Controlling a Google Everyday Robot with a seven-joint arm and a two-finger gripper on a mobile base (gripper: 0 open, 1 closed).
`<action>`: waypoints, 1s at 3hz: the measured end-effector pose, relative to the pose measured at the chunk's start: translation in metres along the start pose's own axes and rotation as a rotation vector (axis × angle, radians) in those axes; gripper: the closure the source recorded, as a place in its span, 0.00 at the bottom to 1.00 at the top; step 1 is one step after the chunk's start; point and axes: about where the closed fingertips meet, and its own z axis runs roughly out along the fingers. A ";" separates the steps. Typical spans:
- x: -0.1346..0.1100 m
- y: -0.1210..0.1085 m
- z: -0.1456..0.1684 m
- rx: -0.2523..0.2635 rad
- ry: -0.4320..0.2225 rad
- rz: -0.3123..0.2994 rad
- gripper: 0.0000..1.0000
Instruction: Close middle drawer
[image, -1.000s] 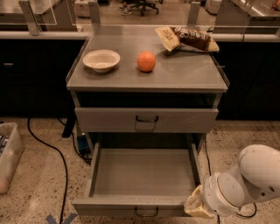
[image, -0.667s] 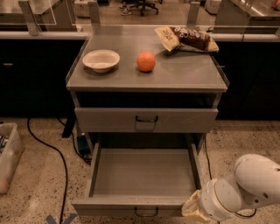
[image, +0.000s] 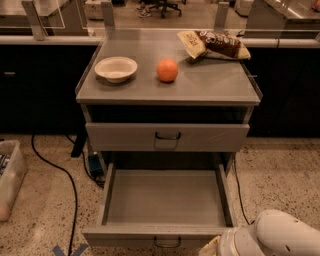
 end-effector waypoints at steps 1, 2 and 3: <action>0.000 0.000 0.000 0.000 0.000 0.000 1.00; 0.007 -0.008 0.013 0.017 0.007 0.009 1.00; 0.008 -0.017 0.038 0.018 -0.001 0.025 1.00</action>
Offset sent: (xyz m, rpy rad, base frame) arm 0.0108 -0.0056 -0.0396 -0.0345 -0.0106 -0.0395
